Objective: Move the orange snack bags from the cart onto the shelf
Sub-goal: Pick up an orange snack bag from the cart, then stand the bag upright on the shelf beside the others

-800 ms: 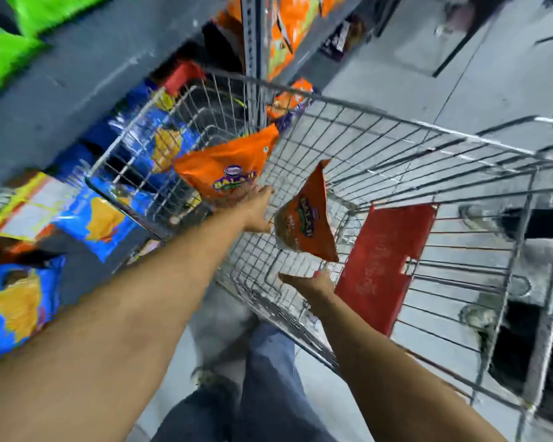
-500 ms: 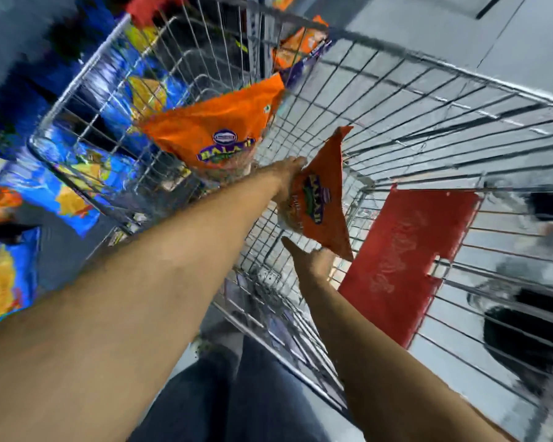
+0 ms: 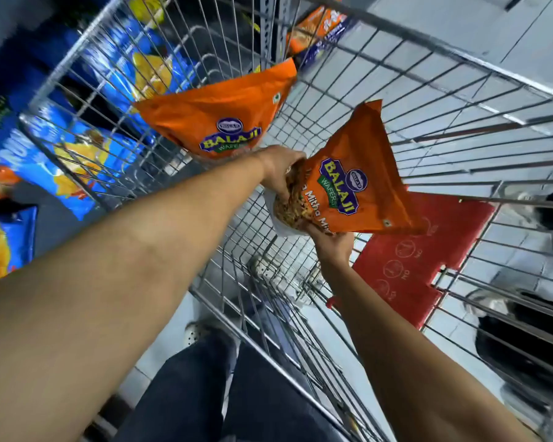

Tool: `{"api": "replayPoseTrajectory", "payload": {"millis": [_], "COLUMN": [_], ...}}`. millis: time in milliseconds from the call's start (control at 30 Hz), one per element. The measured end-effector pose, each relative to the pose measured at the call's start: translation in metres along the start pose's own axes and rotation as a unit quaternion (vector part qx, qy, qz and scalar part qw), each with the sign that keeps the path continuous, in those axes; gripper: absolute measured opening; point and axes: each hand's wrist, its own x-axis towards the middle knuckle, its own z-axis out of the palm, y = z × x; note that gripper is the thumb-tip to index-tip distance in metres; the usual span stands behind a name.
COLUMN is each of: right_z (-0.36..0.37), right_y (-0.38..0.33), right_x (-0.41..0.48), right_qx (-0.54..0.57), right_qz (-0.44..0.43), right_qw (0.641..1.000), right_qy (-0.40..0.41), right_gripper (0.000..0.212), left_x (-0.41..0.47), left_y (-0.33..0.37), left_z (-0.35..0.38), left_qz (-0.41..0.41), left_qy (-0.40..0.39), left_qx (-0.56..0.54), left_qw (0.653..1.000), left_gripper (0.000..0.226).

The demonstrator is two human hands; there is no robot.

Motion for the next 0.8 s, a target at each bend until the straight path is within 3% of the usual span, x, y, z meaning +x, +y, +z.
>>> {"api": "replayPoseTrajectory", "payload": {"millis": [33, 133, 300, 467, 600, 700, 800], "right_z": [-0.005, -0.023, -0.036, -0.038, -0.026, -0.014, 0.001], "right_y": [-0.006, -0.031, -0.119, -0.214, -0.260, -0.292, -0.328], "right_x": [-0.003, -0.014, -0.041, -0.098, -0.150, -0.182, -0.221], "right_qx": [0.050, 0.107, 0.163, 0.055, 0.022, 0.042, 0.030], "right_qz": [0.007, -0.021, -0.096, -0.252, -0.350, -0.415, -0.476], "right_qw": [0.999, 0.991, 0.962, 0.905, 0.867, 0.835, 0.791], "right_qy": [-0.009, -0.073, -0.196, -0.340, -0.354, -0.359, -0.385], "right_gripper": [0.068, 0.052, 0.028, 0.047, 0.041, 0.037, 0.055], "left_x": [-0.008, -0.049, -0.136, -0.237, -0.315, -0.372, -0.425], "left_y": [-0.001, 0.003, 0.022, 0.038, 0.051, 0.056, 0.059], "left_z": [-0.008, -0.030, -0.071, -0.117, -0.134, -0.137, -0.143], "left_qz": [-0.006, -0.014, 0.020, 0.026, 0.062, 0.095, 0.118], "left_qy": [0.002, 0.033, 0.182, 0.319, 0.363, 0.435, 0.509], "left_qx": [-0.008, -0.108, -0.315, -0.393, -0.387, -0.421, -0.431], "left_qw": [1.000, 0.994, 0.931, 0.862, 0.845, 0.790, 0.736], "left_gripper": [0.096, 0.093, 0.092, 0.082, 0.049, 0.044, 0.048]}}
